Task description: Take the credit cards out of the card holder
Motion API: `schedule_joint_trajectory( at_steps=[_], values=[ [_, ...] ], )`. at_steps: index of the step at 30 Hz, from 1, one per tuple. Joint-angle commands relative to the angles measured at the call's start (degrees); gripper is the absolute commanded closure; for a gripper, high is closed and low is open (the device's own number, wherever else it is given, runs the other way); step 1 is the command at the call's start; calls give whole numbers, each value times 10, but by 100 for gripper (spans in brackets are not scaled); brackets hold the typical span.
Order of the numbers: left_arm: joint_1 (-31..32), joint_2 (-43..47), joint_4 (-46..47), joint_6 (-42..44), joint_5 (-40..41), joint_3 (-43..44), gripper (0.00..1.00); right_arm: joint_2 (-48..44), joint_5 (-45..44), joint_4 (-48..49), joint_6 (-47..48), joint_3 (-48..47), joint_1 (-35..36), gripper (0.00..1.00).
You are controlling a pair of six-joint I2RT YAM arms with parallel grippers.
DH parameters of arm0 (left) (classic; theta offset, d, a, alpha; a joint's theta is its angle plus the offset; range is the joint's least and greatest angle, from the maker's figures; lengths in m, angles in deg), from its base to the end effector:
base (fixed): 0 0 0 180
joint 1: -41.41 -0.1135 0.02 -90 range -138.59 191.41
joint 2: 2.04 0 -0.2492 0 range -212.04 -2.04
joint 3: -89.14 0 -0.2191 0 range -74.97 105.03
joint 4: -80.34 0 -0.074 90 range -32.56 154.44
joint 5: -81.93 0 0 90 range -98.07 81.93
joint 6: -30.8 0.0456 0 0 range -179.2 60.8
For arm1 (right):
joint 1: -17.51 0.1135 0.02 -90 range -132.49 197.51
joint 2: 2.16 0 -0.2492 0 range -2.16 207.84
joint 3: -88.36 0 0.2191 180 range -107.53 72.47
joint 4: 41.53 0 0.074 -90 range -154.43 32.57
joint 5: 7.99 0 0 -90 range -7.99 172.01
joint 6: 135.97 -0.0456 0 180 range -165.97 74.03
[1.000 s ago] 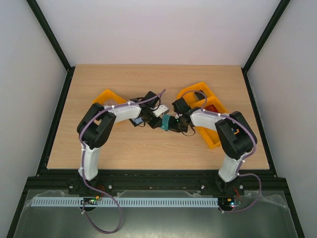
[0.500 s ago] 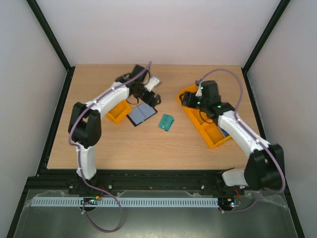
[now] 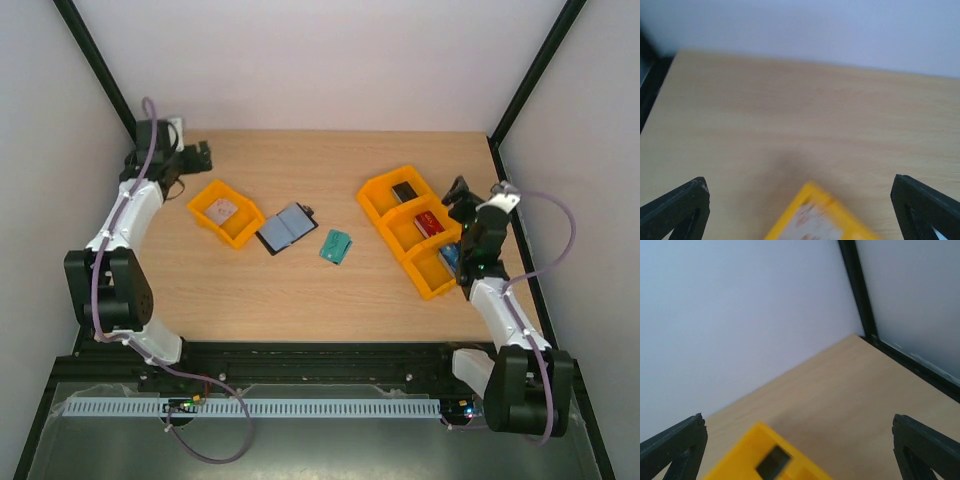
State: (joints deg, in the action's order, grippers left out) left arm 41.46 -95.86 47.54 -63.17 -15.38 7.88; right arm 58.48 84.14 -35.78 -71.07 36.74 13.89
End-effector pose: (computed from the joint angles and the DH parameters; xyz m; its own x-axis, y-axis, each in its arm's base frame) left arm 0.3603 -0.0061 0.3252 -0.4743 -0.0683 -0.8777 0.0807 0.9894 -0.1206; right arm 0.2332 -0.0131 0.2895 -0.0405 0.4273 -0.9032 0.0478 0.9037 0.4254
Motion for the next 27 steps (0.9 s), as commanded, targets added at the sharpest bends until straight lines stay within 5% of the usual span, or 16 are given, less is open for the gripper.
schedule_joint_trajectory(
  at_steps=[1,6,15,20,24,27],
  values=[
    [-49,47,119,-57,34,-160,1,-25,-79,285,43,132,-2,1],
    [-51,102,204,-52,99,-317,1,-11,-19,332,98,189,-2,1],
    [-69,96,433,8,-12,-532,1,38,-33,458,100,310,-2,1],
    [-72,79,516,-33,-50,-540,1,125,-60,568,102,336,-2,1],
    [-71,56,616,-79,-2,-544,0,178,-38,575,117,309,-2,1],
    [-67,39,589,-73,9,-520,1,231,-33,629,118,309,-2,1]
  ],
)
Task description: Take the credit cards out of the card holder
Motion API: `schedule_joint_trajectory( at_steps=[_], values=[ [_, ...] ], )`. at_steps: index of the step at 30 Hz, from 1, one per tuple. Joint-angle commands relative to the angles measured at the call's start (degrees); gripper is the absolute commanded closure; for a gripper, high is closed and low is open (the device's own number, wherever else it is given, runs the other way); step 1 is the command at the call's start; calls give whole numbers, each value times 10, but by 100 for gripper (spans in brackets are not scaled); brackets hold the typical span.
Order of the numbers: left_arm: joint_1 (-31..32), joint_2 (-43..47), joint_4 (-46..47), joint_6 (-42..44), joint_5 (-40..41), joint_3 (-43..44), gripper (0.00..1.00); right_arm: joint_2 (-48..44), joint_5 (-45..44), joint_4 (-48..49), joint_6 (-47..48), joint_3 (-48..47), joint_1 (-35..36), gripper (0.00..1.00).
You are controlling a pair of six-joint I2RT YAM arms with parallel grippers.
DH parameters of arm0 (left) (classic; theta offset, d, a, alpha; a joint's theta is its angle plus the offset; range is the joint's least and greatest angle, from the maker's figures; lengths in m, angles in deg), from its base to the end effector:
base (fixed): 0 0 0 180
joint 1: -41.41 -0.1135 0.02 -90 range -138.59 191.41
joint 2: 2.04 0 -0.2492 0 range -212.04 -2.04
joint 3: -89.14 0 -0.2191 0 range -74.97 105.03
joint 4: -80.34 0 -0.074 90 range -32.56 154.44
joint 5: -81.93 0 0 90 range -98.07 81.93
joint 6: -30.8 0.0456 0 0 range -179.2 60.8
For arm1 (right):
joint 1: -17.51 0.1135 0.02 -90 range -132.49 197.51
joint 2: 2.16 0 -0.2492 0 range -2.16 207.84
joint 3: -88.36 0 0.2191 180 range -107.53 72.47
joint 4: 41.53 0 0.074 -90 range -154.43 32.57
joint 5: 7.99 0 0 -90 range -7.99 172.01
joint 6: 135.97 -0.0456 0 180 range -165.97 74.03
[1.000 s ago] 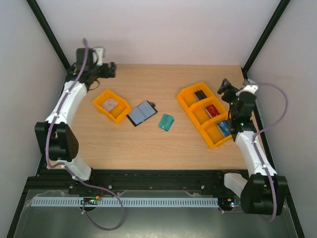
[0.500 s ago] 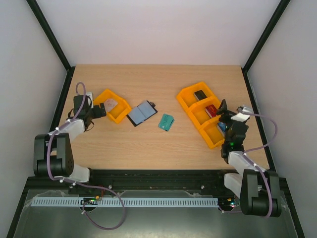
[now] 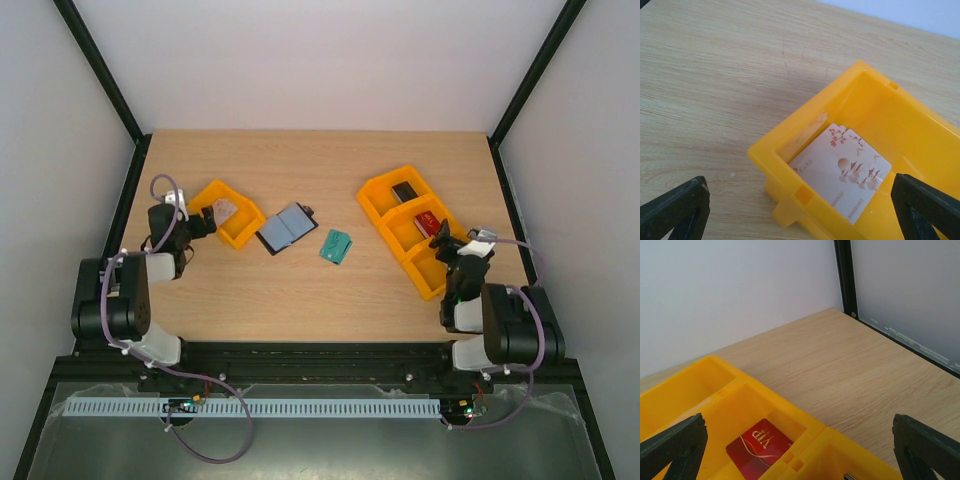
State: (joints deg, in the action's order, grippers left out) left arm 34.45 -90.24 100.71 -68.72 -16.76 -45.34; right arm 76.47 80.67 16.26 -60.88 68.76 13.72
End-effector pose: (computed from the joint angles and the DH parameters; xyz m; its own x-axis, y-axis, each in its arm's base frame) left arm 0.2822 0.0275 0.1688 -0.3748 -0.2105 -0.9029 -0.0436 0.9768 -0.2096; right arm 0.2027 -0.0145 0.1674 0.0021 0.2577 -0.9662 0.0920 0.9621 0.2568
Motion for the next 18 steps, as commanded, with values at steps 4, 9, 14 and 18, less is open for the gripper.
schedule_joint_trajectory(
  at_steps=[4,9,14,18],
  values=[
    [9,-6,73,-16,37,-1,1,86,42,103,29,-29,0,1],
    [38,25,120,21,63,-41,1,87,73,49,41,-62,-3,1],
    [22,7,485,52,10,-219,0,87,45,47,39,-62,4,1],
    [16,12,429,39,30,-191,1,87,43,44,39,-64,4,1]
  ],
)
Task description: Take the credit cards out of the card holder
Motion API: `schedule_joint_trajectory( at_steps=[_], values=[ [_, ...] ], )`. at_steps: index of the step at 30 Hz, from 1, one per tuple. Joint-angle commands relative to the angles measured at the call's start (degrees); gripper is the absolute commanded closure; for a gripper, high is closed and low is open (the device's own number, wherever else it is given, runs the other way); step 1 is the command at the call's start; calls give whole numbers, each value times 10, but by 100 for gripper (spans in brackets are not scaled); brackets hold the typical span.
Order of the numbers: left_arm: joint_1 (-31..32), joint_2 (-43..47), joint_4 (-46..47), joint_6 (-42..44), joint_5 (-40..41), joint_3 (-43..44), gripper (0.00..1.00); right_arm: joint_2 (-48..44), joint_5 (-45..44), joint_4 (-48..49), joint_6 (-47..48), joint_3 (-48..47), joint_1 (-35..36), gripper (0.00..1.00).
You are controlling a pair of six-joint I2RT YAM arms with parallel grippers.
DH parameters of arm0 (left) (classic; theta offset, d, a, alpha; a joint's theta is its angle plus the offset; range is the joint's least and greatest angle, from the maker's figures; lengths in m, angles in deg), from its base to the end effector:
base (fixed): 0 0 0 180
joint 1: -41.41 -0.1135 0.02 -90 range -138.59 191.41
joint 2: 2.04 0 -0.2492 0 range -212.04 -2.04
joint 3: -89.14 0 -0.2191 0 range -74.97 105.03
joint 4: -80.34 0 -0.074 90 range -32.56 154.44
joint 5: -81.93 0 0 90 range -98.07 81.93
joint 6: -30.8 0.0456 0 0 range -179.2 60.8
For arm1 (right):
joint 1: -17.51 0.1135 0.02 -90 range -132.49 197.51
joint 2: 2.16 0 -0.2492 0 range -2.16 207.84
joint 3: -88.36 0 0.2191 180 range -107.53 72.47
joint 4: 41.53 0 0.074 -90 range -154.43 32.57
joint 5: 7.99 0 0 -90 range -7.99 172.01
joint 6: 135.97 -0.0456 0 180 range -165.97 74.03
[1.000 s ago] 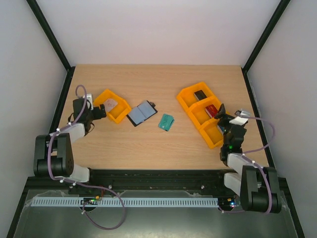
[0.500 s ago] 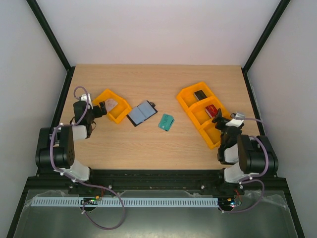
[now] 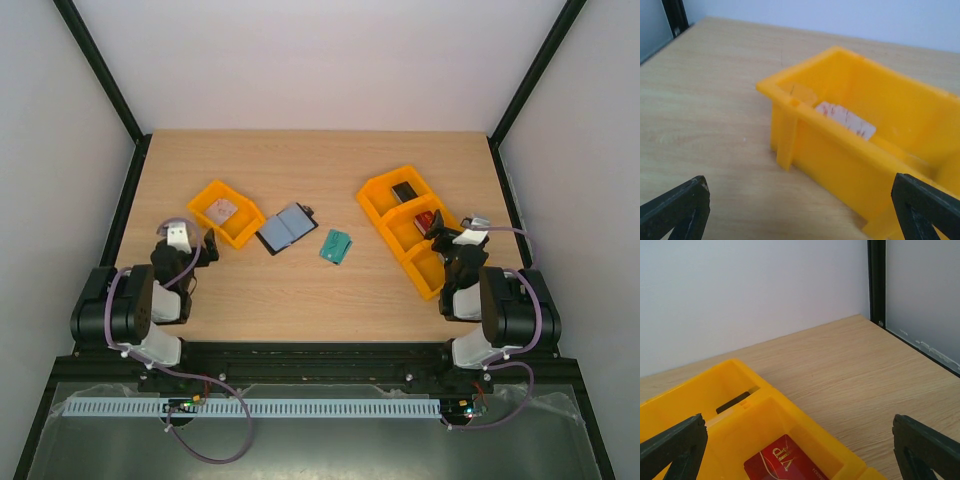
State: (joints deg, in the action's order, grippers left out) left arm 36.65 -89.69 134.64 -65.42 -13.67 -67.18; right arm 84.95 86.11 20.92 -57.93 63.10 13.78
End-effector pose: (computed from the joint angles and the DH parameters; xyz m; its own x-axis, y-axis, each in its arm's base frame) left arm 0.2232 0.0141 0.1456 -0.1678 -0.1222 -0.9782 -0.0049 0.9924 -0.1231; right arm 0.2300 -0.0117 0.1705 0.0089 0.2066 -0.9784 -0.0085 0.9784 0.2065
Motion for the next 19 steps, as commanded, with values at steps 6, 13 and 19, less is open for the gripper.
schedule_joint_trajectory(
  at_steps=[6,13,19],
  values=[
    [3,-4,84,13,10,40,1,3,-13,-3,10,-8,4,1],
    [9,-3,77,16,22,45,1,4,-16,-8,11,-11,6,1],
    [14,-3,52,19,30,50,1,4,-41,-29,19,-22,19,1]
  ],
)
